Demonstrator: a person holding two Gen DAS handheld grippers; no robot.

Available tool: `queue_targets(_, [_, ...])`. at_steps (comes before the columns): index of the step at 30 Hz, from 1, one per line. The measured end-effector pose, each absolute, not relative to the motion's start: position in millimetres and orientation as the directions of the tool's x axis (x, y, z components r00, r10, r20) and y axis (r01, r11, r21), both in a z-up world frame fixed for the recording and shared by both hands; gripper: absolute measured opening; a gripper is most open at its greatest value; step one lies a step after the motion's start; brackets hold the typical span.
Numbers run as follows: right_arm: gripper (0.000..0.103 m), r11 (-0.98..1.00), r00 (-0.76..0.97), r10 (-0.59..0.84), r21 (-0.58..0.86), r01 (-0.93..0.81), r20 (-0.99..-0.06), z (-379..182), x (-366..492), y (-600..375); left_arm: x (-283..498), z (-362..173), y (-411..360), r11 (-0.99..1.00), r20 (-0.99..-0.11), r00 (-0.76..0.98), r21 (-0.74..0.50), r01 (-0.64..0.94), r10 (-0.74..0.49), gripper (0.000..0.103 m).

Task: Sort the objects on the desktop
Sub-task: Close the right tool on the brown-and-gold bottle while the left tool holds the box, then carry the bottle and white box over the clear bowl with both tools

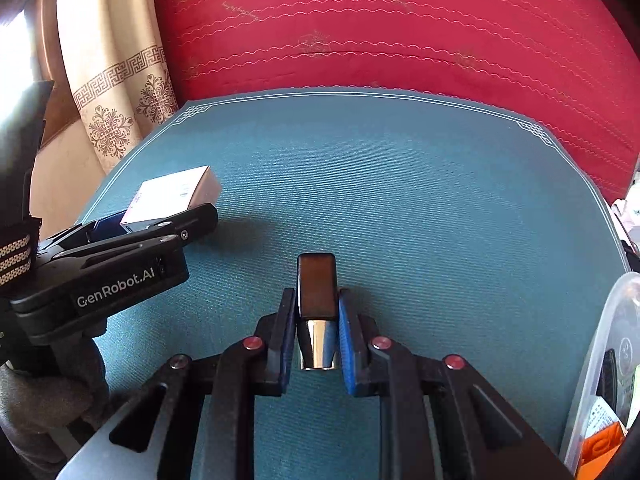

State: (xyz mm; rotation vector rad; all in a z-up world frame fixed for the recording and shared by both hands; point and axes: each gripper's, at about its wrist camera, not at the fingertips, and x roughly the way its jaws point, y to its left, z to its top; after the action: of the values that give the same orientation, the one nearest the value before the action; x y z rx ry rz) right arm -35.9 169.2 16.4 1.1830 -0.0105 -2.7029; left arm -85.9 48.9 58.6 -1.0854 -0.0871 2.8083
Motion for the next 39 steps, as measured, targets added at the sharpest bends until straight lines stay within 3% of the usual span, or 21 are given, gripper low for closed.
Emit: queue_targets(39, [0.022,-0.977,-0.782,0.043,0.138,-0.163,-0.622,62,90,299,-4,84,174,-0.902,-0.583,-0.747,0.053,-0.428,0.320,0.084])
